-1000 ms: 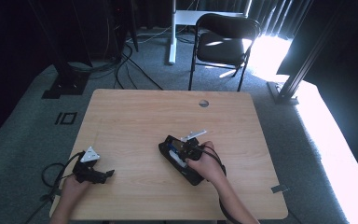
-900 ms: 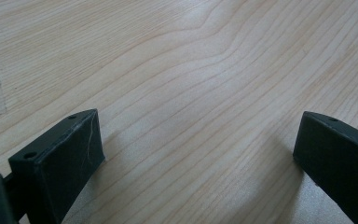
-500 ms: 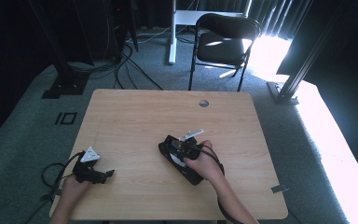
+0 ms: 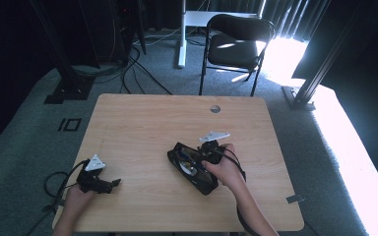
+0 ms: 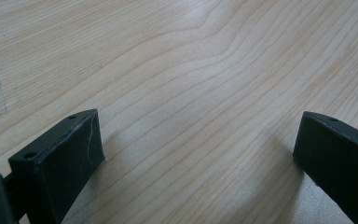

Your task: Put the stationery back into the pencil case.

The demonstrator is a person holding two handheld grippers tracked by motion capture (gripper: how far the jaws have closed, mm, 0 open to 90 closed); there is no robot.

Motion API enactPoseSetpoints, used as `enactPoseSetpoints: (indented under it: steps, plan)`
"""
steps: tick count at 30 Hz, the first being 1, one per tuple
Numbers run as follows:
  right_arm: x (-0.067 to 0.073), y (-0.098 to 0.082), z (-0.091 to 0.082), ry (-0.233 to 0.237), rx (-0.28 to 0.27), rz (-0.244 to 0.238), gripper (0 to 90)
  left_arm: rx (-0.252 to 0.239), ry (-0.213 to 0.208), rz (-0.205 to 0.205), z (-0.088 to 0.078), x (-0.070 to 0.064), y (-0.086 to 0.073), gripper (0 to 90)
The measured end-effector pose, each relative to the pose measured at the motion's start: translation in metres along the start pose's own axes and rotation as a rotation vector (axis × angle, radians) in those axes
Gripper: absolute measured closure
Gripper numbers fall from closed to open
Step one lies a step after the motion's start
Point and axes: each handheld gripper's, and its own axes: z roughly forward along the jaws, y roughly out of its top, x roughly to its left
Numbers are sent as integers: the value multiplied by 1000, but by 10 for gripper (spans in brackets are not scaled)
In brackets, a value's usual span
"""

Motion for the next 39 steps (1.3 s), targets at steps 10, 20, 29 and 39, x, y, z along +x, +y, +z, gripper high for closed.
enactPoseSetpoints:
  steps: [10, 20, 29, 39]
  plan:
    - [-25, -8, -19, -50, -48, 57, 521, 1, 0, 0, 0, 0, 0, 16]
    - [-52, -27, -32, -129, -67, 101, 471, -1, 0, -2, 0, 0, 0, 16]
    - [-69, -48, -38, -175, -65, 139, 433, -1, 0, -1, 0, 0, 0, 16]
    - [-83, -75, -41, -222, -71, 187, 396, -1, 0, -1, 0, 0, 0, 16]
